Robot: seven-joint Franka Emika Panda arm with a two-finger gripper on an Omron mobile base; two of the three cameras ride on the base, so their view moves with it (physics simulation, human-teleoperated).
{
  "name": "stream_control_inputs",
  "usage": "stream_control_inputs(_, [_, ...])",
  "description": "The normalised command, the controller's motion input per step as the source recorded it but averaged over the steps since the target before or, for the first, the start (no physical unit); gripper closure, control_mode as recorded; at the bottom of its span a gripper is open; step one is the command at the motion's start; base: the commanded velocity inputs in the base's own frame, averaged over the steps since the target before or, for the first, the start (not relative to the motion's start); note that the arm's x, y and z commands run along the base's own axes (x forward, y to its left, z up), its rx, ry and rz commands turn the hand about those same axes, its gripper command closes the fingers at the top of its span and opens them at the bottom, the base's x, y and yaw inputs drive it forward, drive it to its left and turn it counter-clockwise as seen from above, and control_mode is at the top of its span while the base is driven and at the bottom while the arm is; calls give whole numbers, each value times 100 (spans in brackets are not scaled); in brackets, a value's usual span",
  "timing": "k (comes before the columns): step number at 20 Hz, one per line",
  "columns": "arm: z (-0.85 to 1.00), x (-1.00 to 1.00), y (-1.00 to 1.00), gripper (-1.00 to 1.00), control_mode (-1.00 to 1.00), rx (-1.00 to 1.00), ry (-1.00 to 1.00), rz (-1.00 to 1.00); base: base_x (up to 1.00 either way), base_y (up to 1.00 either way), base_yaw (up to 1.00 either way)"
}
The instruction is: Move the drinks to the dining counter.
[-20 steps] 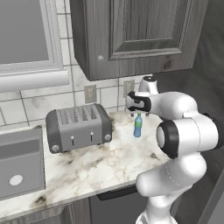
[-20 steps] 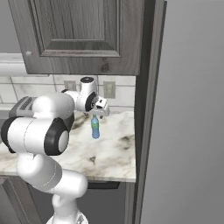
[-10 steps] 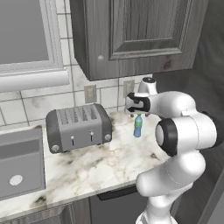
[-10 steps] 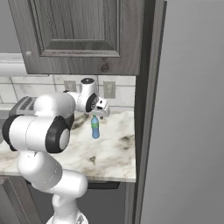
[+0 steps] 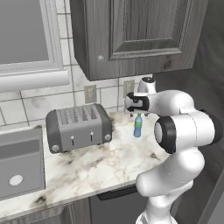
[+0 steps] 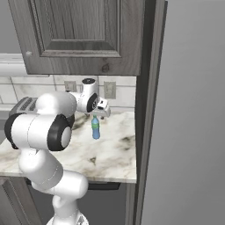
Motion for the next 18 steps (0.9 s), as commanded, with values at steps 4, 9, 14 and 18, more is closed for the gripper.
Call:
stream_control_inputs(4, [0,0,0,-100,-100,0,0,0,0,0,0])
stream_control_inputs(9, [0,0,0,-100,-100,0,1,0,0,0,0])
stream_control_inputs(14, [0,0,0,-100,-100,0,2,0,0,0,0])
stream_control_inputs(18, [-2,0,0,100,-100,0,3,0,0,0,0])
